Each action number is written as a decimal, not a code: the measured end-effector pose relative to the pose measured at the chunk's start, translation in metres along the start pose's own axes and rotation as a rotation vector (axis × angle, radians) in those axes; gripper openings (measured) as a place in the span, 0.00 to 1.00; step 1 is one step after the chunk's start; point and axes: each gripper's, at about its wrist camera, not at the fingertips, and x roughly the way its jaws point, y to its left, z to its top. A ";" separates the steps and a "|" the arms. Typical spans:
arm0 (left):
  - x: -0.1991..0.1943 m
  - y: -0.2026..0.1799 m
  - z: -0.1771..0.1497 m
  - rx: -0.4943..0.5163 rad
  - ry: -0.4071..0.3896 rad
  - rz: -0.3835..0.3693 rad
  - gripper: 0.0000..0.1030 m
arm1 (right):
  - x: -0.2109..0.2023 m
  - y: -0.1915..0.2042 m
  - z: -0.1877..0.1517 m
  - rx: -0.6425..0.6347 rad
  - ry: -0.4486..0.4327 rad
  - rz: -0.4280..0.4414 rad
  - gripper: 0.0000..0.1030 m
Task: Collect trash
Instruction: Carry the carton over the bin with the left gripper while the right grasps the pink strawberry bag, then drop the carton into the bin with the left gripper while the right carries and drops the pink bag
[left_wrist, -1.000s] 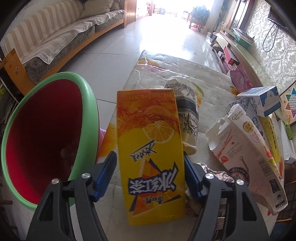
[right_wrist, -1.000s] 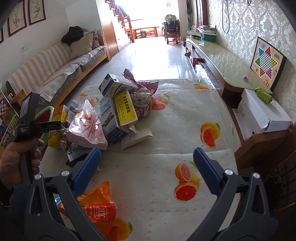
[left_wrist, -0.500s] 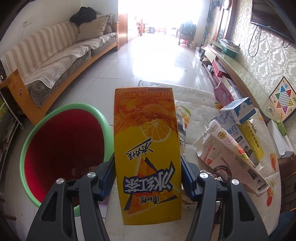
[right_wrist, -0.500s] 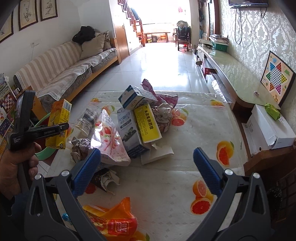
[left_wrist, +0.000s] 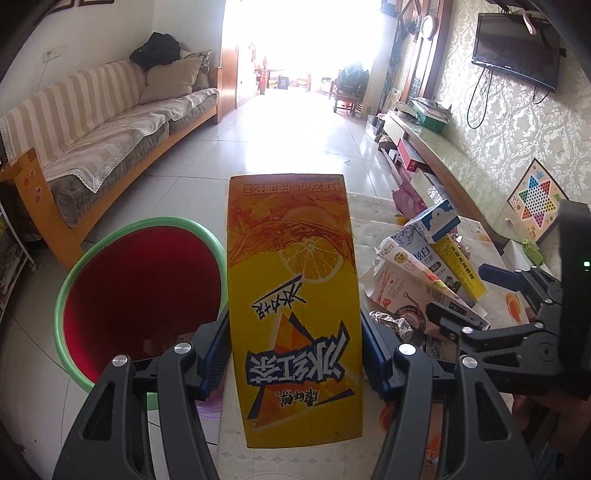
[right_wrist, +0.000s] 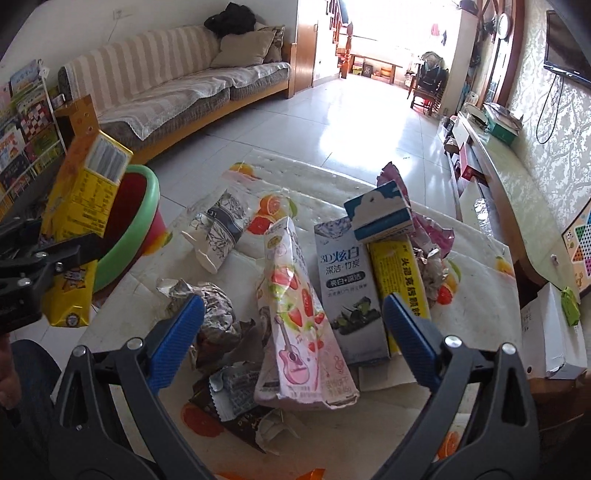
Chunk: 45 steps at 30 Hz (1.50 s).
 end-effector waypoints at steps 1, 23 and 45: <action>-0.001 0.001 -0.001 0.002 -0.002 -0.003 0.56 | 0.008 0.001 0.000 -0.007 0.025 -0.009 0.85; -0.016 0.022 -0.007 -0.031 -0.043 -0.045 0.56 | -0.024 -0.005 0.007 0.036 0.029 -0.019 0.29; -0.014 0.164 0.028 -0.123 -0.016 0.150 0.57 | -0.077 0.054 0.058 0.012 -0.122 0.085 0.29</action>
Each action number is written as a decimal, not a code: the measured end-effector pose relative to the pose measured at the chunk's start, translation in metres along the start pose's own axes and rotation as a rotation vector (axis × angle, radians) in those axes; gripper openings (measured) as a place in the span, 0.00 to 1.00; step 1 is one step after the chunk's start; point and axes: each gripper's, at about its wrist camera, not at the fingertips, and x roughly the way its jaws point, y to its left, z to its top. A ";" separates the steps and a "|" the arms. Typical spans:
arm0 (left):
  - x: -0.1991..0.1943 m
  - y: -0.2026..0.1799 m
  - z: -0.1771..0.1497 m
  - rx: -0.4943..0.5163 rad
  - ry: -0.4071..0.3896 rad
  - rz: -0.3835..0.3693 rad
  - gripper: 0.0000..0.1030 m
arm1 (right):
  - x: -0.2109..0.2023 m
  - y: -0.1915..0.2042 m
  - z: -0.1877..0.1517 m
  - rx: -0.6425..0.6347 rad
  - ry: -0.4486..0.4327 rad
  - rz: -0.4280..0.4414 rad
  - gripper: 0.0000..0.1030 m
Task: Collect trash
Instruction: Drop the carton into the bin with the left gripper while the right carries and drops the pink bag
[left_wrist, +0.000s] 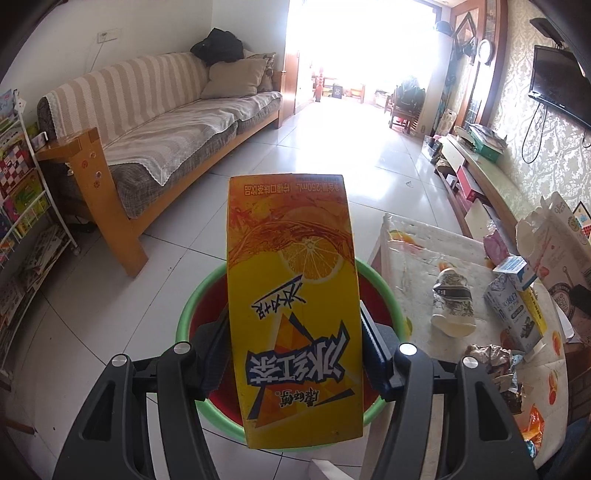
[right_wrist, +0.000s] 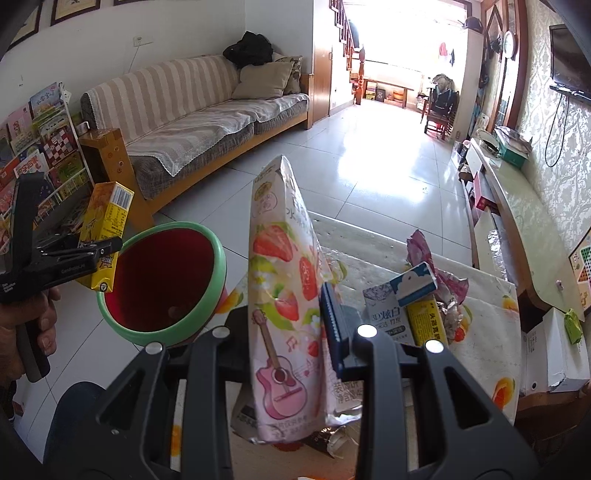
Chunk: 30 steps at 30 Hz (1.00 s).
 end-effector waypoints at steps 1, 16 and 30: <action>0.004 0.004 0.000 0.000 0.013 -0.002 0.57 | 0.002 0.005 0.002 -0.003 0.001 0.006 0.29; -0.007 0.030 -0.012 -0.047 -0.020 0.011 0.89 | 0.037 0.079 0.030 -0.059 -0.007 0.105 0.29; -0.040 0.065 -0.028 -0.052 -0.062 0.046 0.92 | 0.112 0.157 0.028 -0.113 0.080 0.175 0.29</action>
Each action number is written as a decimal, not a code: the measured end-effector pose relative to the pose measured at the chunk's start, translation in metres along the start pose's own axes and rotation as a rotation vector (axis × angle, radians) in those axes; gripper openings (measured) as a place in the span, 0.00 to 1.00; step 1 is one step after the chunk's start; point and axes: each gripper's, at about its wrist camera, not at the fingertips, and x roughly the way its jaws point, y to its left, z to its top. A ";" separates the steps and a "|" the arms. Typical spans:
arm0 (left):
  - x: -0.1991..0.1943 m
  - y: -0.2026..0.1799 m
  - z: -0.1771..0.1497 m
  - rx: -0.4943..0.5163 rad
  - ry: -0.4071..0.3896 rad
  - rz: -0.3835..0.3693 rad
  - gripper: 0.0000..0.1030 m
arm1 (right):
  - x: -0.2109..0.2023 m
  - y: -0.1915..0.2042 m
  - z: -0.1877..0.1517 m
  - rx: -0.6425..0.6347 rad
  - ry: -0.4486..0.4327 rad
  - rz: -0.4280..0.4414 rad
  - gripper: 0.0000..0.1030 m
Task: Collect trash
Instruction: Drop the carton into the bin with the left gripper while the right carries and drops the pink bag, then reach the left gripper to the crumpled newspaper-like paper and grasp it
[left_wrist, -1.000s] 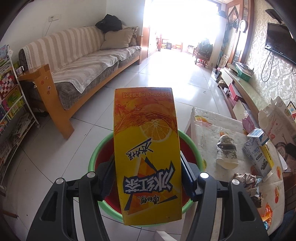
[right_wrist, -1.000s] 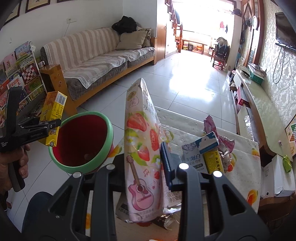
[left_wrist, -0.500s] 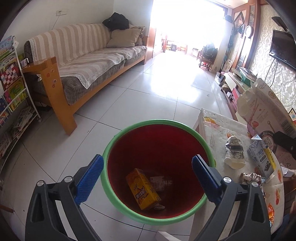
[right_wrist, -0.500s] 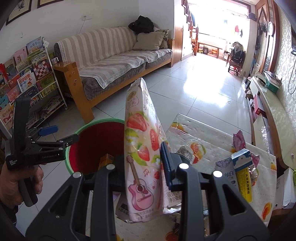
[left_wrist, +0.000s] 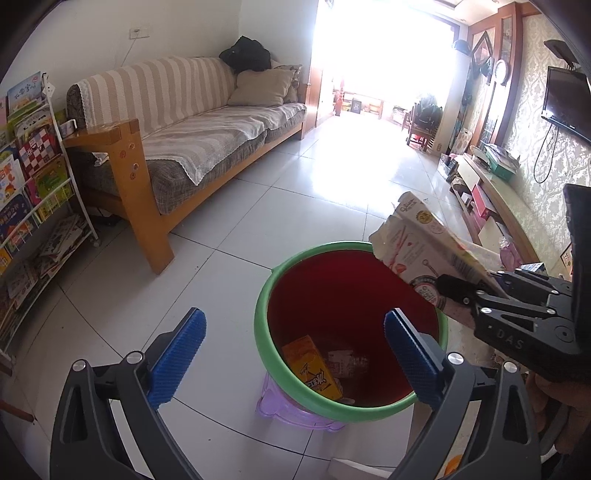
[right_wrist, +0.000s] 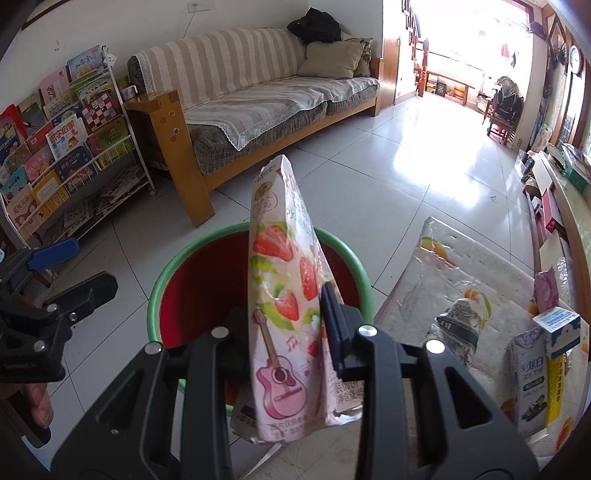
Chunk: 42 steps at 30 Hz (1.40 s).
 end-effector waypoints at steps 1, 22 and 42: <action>-0.001 0.002 -0.001 0.004 -0.002 0.005 0.92 | 0.004 0.004 0.000 -0.003 0.007 0.002 0.29; -0.006 -0.019 -0.003 -0.021 -0.003 -0.002 0.92 | -0.027 -0.017 -0.016 0.013 -0.023 -0.067 0.95; -0.005 -0.222 -0.045 0.230 0.092 -0.262 0.92 | -0.175 -0.167 -0.142 0.209 -0.046 -0.284 0.95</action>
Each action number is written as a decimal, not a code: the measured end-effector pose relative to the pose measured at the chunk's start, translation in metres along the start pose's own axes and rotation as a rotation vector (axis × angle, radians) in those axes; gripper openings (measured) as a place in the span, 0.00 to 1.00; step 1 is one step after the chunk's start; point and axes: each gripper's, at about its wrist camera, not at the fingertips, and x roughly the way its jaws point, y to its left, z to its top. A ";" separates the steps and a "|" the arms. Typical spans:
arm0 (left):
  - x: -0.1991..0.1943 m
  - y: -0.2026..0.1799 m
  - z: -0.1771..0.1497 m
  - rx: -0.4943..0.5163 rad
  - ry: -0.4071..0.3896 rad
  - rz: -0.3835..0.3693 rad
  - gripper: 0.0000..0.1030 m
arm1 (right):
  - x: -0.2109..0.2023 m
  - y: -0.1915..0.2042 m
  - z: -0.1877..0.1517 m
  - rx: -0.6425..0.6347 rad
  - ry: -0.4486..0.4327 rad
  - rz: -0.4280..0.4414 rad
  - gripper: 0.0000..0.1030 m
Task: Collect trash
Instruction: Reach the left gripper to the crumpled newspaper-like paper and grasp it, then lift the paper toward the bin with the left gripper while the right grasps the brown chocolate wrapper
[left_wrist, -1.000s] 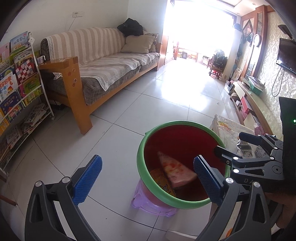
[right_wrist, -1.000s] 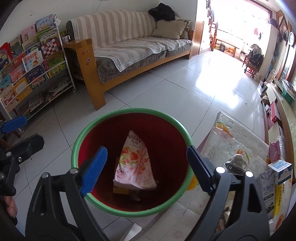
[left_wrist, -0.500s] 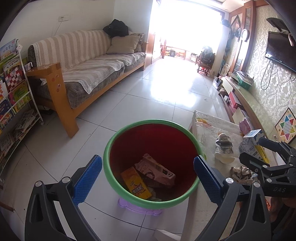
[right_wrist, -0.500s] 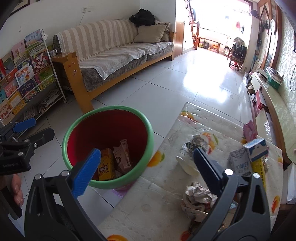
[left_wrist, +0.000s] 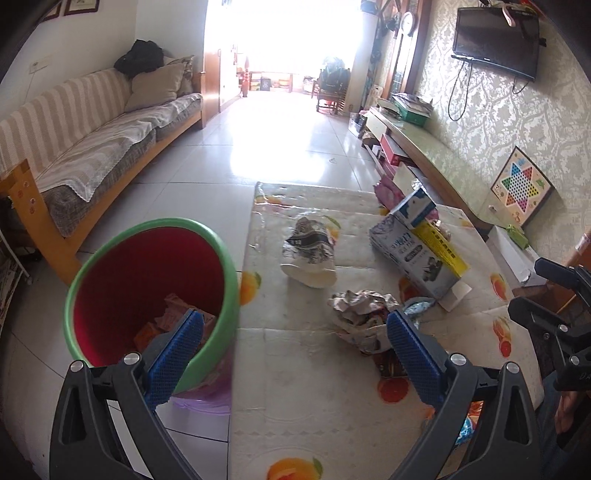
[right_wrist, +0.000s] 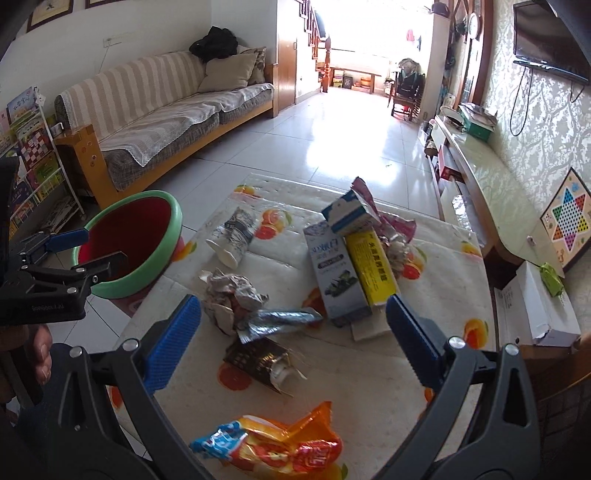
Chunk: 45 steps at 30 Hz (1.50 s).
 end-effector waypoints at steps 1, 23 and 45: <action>0.006 -0.008 0.000 0.005 0.011 -0.010 0.92 | -0.002 -0.006 -0.005 0.010 0.004 -0.006 0.95; 0.132 -0.058 0.003 -0.093 0.221 0.038 0.87 | -0.008 -0.104 -0.062 0.174 0.042 -0.060 0.95; 0.074 -0.033 0.012 -0.043 0.098 0.056 0.52 | 0.026 -0.068 -0.047 0.139 0.057 0.027 0.96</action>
